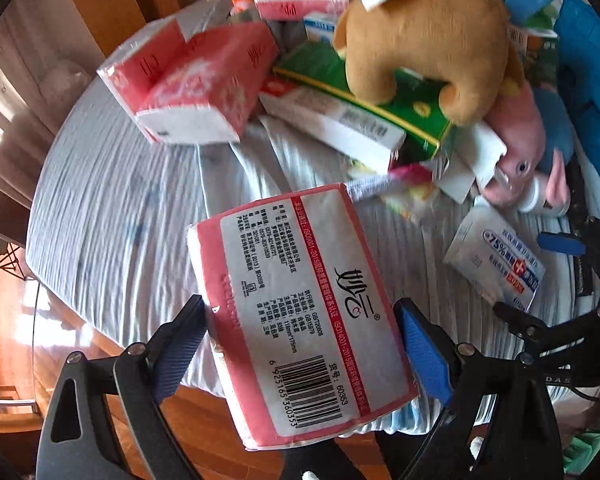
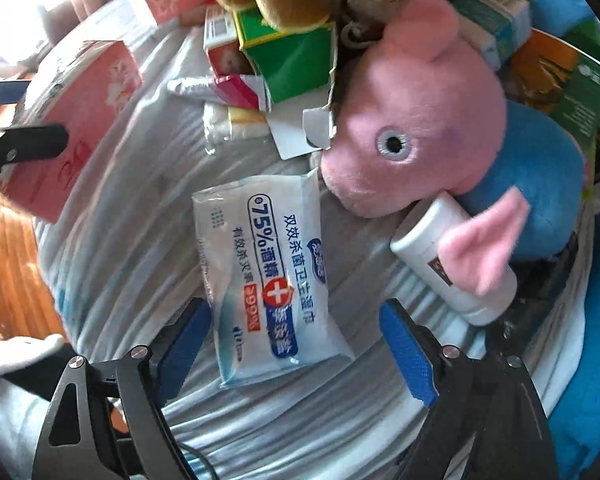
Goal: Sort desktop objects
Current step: 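Grasp the pink tissue pack with the left tool while the right tool grasps the wipes packet, then carry the tissue pack and wipes packet over the blue crate with both tools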
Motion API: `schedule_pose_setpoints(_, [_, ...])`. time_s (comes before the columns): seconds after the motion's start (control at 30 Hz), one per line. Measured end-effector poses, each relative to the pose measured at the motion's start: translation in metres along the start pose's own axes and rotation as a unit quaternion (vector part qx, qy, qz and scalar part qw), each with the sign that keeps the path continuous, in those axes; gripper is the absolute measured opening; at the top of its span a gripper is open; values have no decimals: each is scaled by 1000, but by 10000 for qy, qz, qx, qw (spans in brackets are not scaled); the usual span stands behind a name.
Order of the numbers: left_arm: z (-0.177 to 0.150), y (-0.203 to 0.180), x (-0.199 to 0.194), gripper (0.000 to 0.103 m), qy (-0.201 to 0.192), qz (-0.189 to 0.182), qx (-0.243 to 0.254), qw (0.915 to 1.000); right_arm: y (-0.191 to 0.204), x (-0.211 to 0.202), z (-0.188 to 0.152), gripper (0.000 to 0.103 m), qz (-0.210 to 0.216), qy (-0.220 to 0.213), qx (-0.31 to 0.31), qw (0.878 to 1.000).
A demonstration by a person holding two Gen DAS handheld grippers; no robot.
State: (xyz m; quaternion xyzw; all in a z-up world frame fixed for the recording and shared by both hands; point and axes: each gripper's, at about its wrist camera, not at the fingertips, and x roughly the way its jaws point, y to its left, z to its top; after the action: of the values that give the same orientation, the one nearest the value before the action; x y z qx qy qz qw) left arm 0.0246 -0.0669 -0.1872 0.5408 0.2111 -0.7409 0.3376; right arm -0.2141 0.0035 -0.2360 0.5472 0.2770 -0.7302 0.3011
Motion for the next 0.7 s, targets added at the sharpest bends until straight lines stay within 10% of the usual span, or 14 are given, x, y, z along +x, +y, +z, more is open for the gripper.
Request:
schedule_pose_setpoints(0.2, [-1,-7,-8,94,-131,-5,78,9999,9,-4,1,50,139,0,34,9999])
schedule_pose_setpoints(0.7, [39,-61,-141,94,-2153,-338,794,9727,-23,-184,-25,49,-304,-2088,1474,9663])
